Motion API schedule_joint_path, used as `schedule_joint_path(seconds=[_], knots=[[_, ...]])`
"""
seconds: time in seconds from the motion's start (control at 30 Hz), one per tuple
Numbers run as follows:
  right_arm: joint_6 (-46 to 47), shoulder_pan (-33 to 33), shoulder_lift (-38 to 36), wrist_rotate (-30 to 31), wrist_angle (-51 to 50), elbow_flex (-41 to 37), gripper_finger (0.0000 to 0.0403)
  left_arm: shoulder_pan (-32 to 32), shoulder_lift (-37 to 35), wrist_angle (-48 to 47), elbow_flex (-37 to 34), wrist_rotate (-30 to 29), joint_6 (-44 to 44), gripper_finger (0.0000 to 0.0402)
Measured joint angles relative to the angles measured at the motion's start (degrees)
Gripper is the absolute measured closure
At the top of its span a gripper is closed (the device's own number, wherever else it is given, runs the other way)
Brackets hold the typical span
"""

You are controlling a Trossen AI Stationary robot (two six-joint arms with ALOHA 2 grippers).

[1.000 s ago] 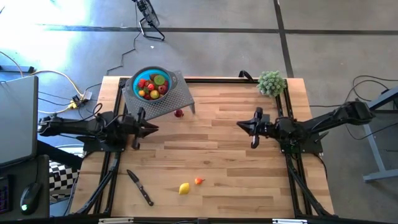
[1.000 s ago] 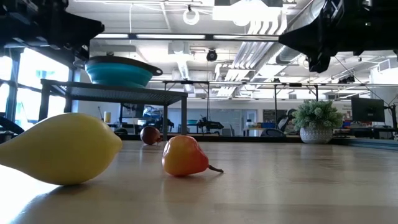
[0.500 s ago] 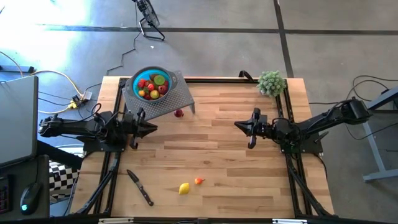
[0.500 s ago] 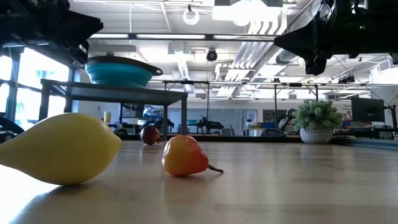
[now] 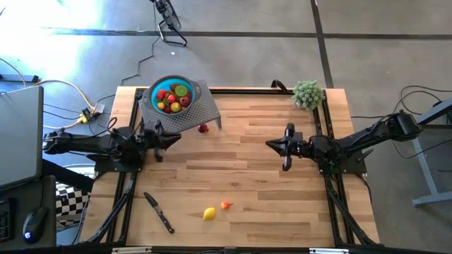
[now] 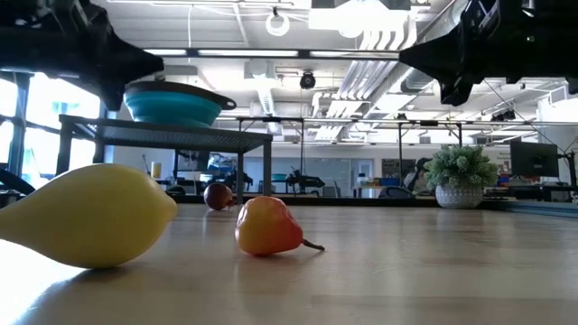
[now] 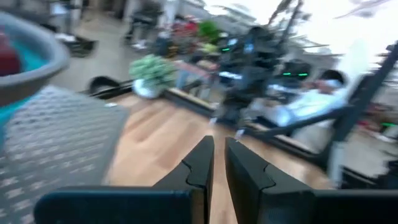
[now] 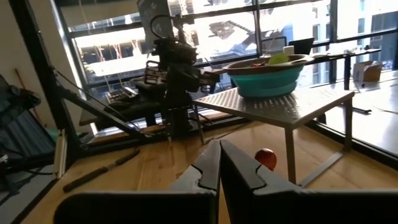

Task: Pick & Place Fruit
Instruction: Put the red pomegranate into the blue strainer bowl on the shelf

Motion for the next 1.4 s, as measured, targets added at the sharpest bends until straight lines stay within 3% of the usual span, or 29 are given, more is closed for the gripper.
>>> schedule_joint_path(seconds=[0.13,0.27,0.47,0.63,0.8,0.9,1.1,1.4], knots=[[0.01,-0.01,0.43,-0.64,-0.15,0.02,0.0401,-3.31,5.39,2.7,0.0,-6.53,-1.07,0.0364],[0.01,-0.01,0.43,-1.09,-0.59,0.02,0.0401,-10.57,11.98,8.14,0.0,-16.35,-1.27,0.0365],[0.43,-0.01,0.43,-3.2,-0.55,0.02,0.0401,-25.86,21.04,12.51,0.89,-37.39,-2.6,0.0365],[0.57,0.01,0.45,-5.15,-1.23,0.02,0.04,-38.29,31.78,12.69,6.29,-54.85,-4.11,0.0365],[2.94,0.01,0.43,-5.43,-3.66,0.02,0.04,-44.58,43.94,12.81,12.98,-68.19,-6.36,0.0365],[4.69,0.03,0.45,-5.65,-5.19,0.02,0.04,-45.44,50.88,12.82,16.08,-72.13,-10.47,0.0365],[5.04,0.86,0.46,-8.78,-5.64,0.02,0.04,-45.27,64.6,12.8,22.4,-73.96,-18.56,0.0365],[4.67,3.92,0.46,-9.04,-6.67,0.02,0.04,-43.34,81.78,13.28,35.04,-75.92,-20.96,0.0365]])
